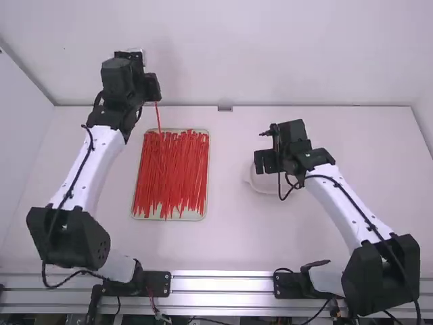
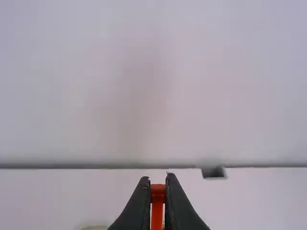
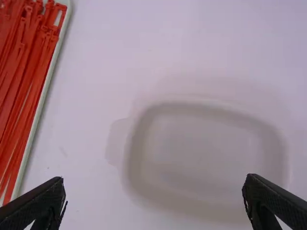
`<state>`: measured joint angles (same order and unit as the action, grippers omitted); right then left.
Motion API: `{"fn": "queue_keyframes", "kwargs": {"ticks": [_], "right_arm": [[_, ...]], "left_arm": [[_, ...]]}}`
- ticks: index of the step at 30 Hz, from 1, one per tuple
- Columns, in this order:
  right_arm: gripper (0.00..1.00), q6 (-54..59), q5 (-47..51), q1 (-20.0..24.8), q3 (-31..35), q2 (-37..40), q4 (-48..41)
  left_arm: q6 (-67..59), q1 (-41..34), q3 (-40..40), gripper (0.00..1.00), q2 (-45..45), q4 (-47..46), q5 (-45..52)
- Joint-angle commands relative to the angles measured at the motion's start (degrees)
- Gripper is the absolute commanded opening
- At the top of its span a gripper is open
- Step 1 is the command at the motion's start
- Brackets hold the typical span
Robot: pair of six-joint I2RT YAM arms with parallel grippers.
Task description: Fasten the cable tie
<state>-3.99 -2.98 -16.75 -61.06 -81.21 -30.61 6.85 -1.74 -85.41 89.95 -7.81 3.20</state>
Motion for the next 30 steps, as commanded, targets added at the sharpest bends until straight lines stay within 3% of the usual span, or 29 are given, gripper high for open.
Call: {"fn": "queue_keyframes", "kwargs": {"ticks": [1, 12, 20, 30], "right_arm": [[0.98, 0.37, -0.02, -0.11, -1.88, -0.55, 0.09], [0.98, 2.75, -5.07, -0.59, -1.90, -0.52, 2.82], [0.98, 3.76, -13.92, -0.63, -1.88, -0.50, 5.66], [0.98, 7.04, -25.68, -2.49, -1.90, -0.44, 14.45]], "left_arm": [[-0.92, -0.15, 3.78, 0.02, -6.38, 0.94, 0.39], [0.22, -0.50, 27.17, 0.02, -26.01, 11.85, 2.34], [3.37, -0.52, 32.26, 0.02, -28.13, 11.39, 6.99], [9.64, -0.59, 33.14, 0.02, -26.99, 13.03, 11.10]]}}
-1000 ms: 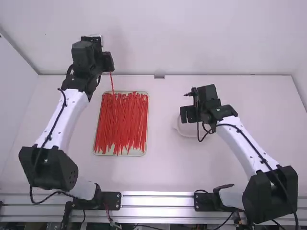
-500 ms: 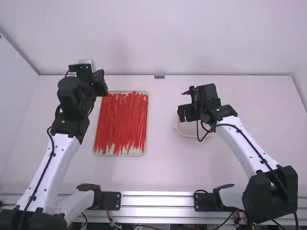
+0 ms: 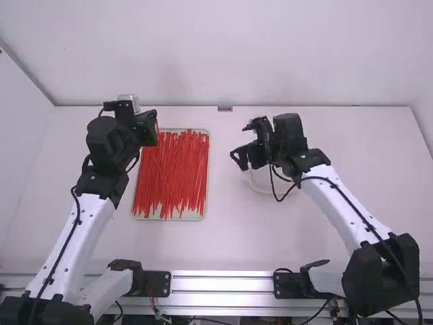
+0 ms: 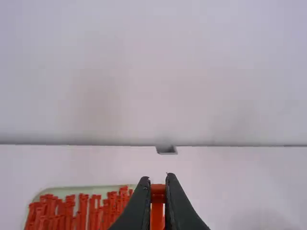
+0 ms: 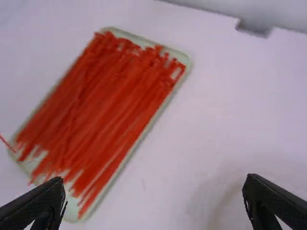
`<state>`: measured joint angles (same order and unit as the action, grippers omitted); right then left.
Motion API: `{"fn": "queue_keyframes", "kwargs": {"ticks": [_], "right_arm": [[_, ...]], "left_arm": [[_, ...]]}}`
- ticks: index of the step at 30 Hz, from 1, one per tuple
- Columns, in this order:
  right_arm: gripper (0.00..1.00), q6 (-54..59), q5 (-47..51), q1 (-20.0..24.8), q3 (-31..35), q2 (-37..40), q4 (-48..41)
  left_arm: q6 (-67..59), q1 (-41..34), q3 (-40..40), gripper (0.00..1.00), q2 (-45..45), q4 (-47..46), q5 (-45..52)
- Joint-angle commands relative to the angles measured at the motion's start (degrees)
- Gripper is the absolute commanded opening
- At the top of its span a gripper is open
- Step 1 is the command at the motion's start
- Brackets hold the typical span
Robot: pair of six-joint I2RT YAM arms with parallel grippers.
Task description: Fasten the cable tie
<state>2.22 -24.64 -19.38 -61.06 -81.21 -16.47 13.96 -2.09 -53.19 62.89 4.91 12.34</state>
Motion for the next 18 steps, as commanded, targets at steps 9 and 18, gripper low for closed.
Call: {"fn": "queue_keyframes", "kwargs": {"ticks": [9, 18], "right_arm": [[0.98, 0.63, -15.96, 0.15, -1.90, -0.44, 7.98], [0.98, 0.63, -17.40, -4.26, -1.90, -0.44, 14.29]], "left_arm": [[10.86, -0.24, 4.33, 0.02, 0.94, 7.76, 11.19], [12.17, -5.92, 4.61, 0.02, 0.96, 10.01, 11.76]]}}
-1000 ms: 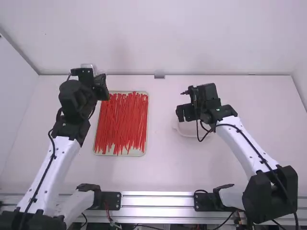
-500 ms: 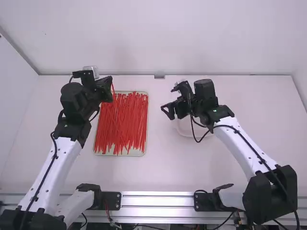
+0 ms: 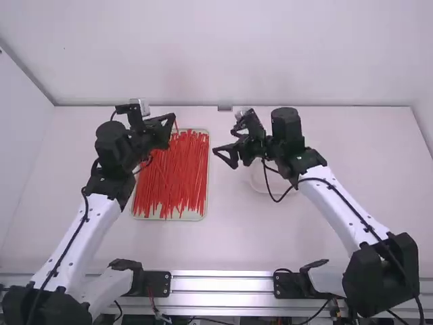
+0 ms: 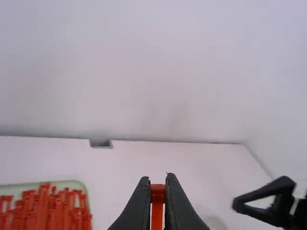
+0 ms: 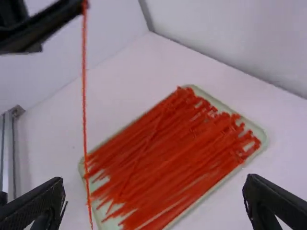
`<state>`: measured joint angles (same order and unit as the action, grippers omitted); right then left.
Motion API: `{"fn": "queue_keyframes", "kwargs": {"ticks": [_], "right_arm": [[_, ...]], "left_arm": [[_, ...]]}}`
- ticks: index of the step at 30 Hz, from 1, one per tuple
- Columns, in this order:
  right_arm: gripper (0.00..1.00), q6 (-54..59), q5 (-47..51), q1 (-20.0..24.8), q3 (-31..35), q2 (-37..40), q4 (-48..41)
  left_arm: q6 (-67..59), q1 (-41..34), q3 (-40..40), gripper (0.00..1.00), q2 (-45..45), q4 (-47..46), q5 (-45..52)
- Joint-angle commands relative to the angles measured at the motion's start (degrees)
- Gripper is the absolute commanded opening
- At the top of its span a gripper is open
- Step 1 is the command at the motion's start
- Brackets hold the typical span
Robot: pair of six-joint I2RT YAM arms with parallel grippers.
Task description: Fasten the cable tie
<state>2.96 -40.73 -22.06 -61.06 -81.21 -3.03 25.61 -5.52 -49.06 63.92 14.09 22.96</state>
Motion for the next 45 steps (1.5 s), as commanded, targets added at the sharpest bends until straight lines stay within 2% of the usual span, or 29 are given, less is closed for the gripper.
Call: {"fn": "queue_keyframes", "kwargs": {"ticks": [1, 5, 9, 18, 20, 21, 22, 23, 25, 26, 28, 30, 31, 32, 35, 36, 40, 42, 43, 45], "right_arm": [[0.98, -0.11, -0.98, -2.21, -1.90, -0.44, 1.25], [0.98, -0.13, 3.02, -4.92, -1.90, -0.44, 2.75], [1.00, -0.11, 4.15, -6.29, -1.90, -0.44, 3.63], [0.79, -1.62, 4.57, -7.17, -1.90, -0.44, 4.37], [0.72, -1.42, 4.57, -7.19, -1.90, -0.44, 4.35], [0.66, -1.42, 4.57, -7.19, -1.90, -0.44, 4.35], [0.66, -1.42, 4.57, -7.19, -1.90, -0.44, 4.35], [0.59, -1.40, 4.61, -7.19, -1.90, -0.44, 4.35], [0.39, -1.40, 4.59, -7.19, -1.90, -0.44, 4.33], [0.37, -1.40, 4.59, -7.19, -1.90, -0.44, 4.33], [0.21, -1.42, 4.57, -7.19, -1.90, -0.44, 4.31], [0.13, -1.42, 4.59, -7.19, -1.90, -0.44, 4.26], [0.03, -1.40, 4.61, -7.19, -1.90, -0.44, 4.17], [0.00, -1.40, 4.59, -7.19, -1.90, -0.44, 4.17], [0.00, -0.94, 4.61, -7.17, -1.90, -0.44, 4.15], [0.00, -0.96, 4.61, -7.17, -1.90, -0.44, 4.15], [0.00, -0.52, 4.57, -6.71, -1.90, -0.44, 4.15], [0.00, -0.52, 4.55, -5.90, -1.90, -0.44, 4.20], [0.00, -0.52, 4.52, -5.75, -1.90, -0.44, 4.22], [0.00, -0.57, 3.52, -4.66, -1.90, -0.42, 4.39]], "left_arm": [[0.55, -3.28, 0.48, 0.02, -0.07, 1.20, 0.48], [0.83, -7.93, 0.48, 0.02, -0.07, 2.56, -5.14], [1.70, -10.03, 0.48, 0.02, -0.07, 3.48, -6.54], [4.87, -11.13, 0.48, 0.02, -0.07, 7.50, -3.43], [5.14, -11.72, 0.48, 0.02, -0.07, 8.50, -3.50], [6.05, -12.04, 0.48, 0.02, -0.07, 8.81, -4.20], [6.05, -12.04, 0.48, 0.02, -0.07, 8.81, -4.20], [6.40, -12.33, 0.48, 0.02, -0.07, 8.94, -4.92], [6.36, -12.50, 0.48, 0.02, -0.07, 9.18, -5.70], [6.36, -12.48, 0.48, 0.02, -0.07, 9.18, -5.70], [6.51, -12.55, 0.48, 0.02, -0.07, 9.18, -5.68], [6.14, -12.46, 0.48, 0.02, -0.07, 9.27, -5.68], [6.10, -12.52, 0.48, 0.02, -0.07, 9.33, -5.68], [6.12, -12.55, 0.48, 0.02, -0.07, 9.35, -5.68], [6.05, -12.57, 0.48, 0.02, -0.07, 9.53, -5.66], [5.46, -12.46, 0.48, 0.07, -0.07, 9.53, -5.64], [1.33, -12.41, 0.48, 0.49, -0.07, 9.62, -5.51], [-1.07, -11.98, 0.42, 0.63, -0.07, 10.47, -5.46], [-1.33, -11.89, 0.35, 0.63, -0.07, 10.47, -5.46], [-1.99, -11.15, -0.50, 0.74, -0.07, 10.10, -5.40]]}}
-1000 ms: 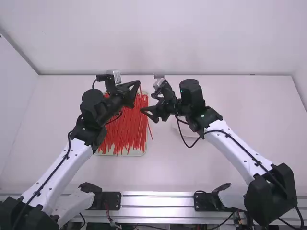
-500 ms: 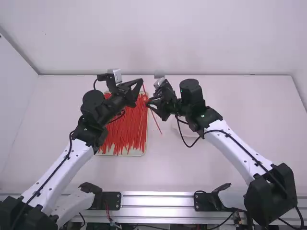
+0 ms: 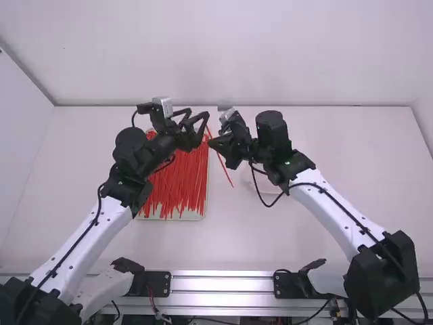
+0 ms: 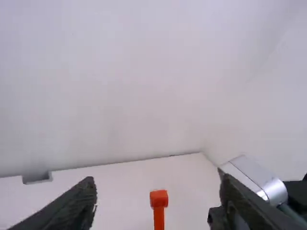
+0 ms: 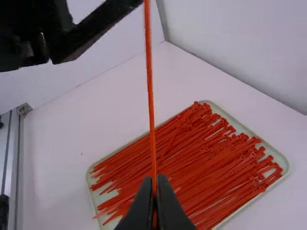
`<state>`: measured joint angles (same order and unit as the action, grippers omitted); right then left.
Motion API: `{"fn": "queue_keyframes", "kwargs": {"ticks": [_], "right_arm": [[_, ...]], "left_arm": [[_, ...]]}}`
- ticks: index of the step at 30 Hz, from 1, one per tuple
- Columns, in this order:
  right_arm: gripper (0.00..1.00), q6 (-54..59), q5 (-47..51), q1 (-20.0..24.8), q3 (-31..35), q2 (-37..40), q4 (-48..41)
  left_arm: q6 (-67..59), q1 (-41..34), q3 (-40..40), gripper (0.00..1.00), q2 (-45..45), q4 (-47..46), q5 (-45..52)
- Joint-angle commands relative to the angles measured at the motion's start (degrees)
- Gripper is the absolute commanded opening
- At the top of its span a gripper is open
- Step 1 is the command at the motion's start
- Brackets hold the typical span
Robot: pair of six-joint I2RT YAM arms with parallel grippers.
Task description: Fasten the cable tie
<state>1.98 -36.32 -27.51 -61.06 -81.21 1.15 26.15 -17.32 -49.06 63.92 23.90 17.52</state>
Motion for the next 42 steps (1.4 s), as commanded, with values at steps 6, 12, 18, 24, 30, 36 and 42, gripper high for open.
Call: {"fn": "queue_keyframes", "kwargs": {"ticks": [6, 12, 18, 24, 30, 36, 42], "right_arm": [[0.00, 0.37, -7.89, 5.22, -1.99, -0.42, 2.84], [0.00, -0.83, -14.97, 9.01, -1.99, -0.44, 7.48], [0.00, -3.52, -21.86, 12.07, -1.99, -0.44, 13.27], [0.00, -5.86, -28.55, 13.33, -1.99, -0.44, 19.69], [0.00, -7.23, -31.10, 12.68, -1.99, -0.44, 24.11], [0.00, -8.79, -31.15, 11.34, -1.99, -0.44, 27.23], [0.00, -10.93, -31.26, 9.88, -1.97, -0.55, 29.81]], "left_arm": [[-6.69, 3.23, -4.68, 0.80, -0.07, -1.97, 8.76], [-8.76, 6.91, -9.86, 0.88, 1.22, -6.49, 13.51], [-11.34, 9.99, -14.38, 0.95, 4.50, -6.93, 26.27], [-15.72, 10.47, -19.87, 0.96, 9.73, -6.93, 42.23], [-15.10, 10.51, -25.68, 1.00, 14.51, -6.95, 53.11], [-13.11, 10.38, -27.47, 0.79, 16.46, -3.06, 58.25], [-14.21, 7.65, -27.47, 0.57, 16.46, -2.45, 58.12]]}}
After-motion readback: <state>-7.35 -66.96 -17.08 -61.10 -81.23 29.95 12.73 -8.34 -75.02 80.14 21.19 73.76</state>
